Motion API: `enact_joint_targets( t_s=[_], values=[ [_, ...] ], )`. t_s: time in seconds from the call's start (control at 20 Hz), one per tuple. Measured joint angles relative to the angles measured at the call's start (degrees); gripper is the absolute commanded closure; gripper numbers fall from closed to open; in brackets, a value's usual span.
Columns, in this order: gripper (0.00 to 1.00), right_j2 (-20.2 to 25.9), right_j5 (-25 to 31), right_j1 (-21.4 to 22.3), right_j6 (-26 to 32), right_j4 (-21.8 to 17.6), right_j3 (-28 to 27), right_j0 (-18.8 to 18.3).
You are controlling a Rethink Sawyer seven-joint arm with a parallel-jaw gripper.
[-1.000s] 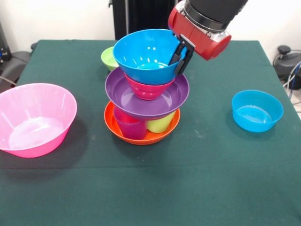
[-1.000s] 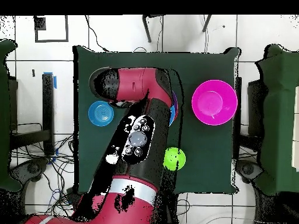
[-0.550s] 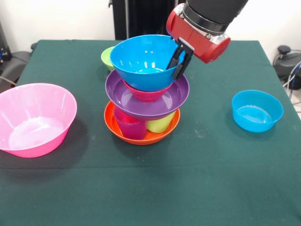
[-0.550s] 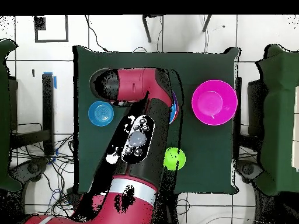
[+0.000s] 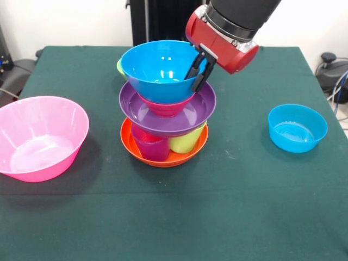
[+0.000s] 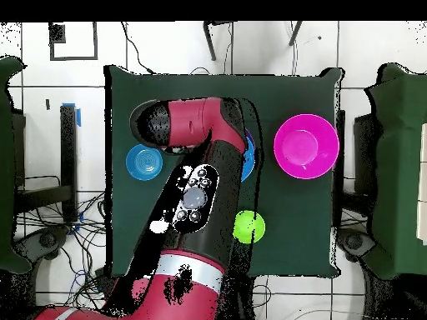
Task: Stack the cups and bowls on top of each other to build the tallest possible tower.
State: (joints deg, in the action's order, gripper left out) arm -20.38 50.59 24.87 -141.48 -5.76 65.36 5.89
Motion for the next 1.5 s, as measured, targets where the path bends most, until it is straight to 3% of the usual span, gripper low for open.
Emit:
enact_joint_targets(
  t_s=[0.1,0.15,1.5],
  values=[
    [1.0,0.0,0.0,0.0,0.0,-0.4,0.0,0.0],
    [0.0,0.0,0.0,0.0,0.0,-0.6,0.0,0.0],
    [0.0,0.2,-0.6,1.1,0.0,-0.6,0.0,-0.2]
  ],
)
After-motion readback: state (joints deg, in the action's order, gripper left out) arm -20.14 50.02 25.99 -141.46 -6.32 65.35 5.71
